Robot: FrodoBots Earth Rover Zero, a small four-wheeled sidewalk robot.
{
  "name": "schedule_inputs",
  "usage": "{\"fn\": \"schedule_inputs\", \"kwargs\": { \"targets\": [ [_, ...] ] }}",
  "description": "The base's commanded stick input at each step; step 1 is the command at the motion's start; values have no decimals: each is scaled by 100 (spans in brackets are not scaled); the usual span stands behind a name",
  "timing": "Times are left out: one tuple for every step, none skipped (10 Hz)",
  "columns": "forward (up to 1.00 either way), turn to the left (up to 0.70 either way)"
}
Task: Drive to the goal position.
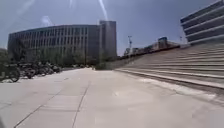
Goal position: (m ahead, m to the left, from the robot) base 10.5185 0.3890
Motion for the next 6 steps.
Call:
{"fn": "schedule_inputs", "kwargs": {
  "targets": [
    [100,0],
    [100,0],
    [100,0],
    [100,0],
    [100,0],
    [100,0]
  ]
}}
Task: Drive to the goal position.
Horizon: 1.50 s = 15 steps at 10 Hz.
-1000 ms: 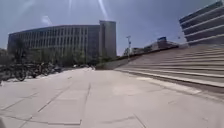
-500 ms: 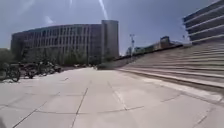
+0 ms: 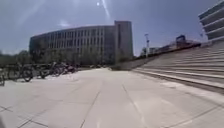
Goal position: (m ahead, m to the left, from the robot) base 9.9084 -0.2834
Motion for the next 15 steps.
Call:
{"fn": "schedule_inputs", "kwargs": {
  "targets": [
    [100,0],
    [100,0],
    [100,0],
    [100,0],
    [100,-15],
    [100,-33],
    [100,-31],
    [100,-7],
    [100,0],
    [100,0],
    [100,-5],
    [100,-26],
    [100,-24],
    [100,-1],
    [100,0]
  ]
}}
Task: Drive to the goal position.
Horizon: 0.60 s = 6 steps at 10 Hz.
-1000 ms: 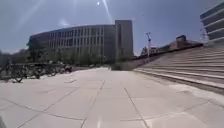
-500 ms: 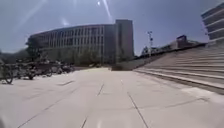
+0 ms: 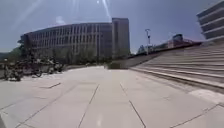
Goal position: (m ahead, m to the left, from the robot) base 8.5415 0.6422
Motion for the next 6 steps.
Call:
{"fn": "schedule_inputs", "kwargs": {
  "targets": [
    [100,0],
    [100,0],
    [100,0],
    [100,0],
    [100,0],
    [100,0]
  ]
}}
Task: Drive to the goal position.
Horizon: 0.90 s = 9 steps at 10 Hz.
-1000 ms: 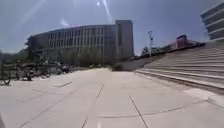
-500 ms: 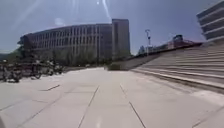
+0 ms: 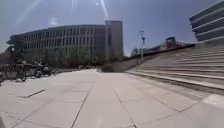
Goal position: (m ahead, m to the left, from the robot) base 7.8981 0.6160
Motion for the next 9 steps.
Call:
{"fn": "schedule_inputs", "kwargs": {
  "targets": [
    [100,0],
    [100,0],
    [100,0],
    [100,0],
    [100,0],
    [100,0],
    [100,0],
    [100,0],
    [100,40]
  ]
}}
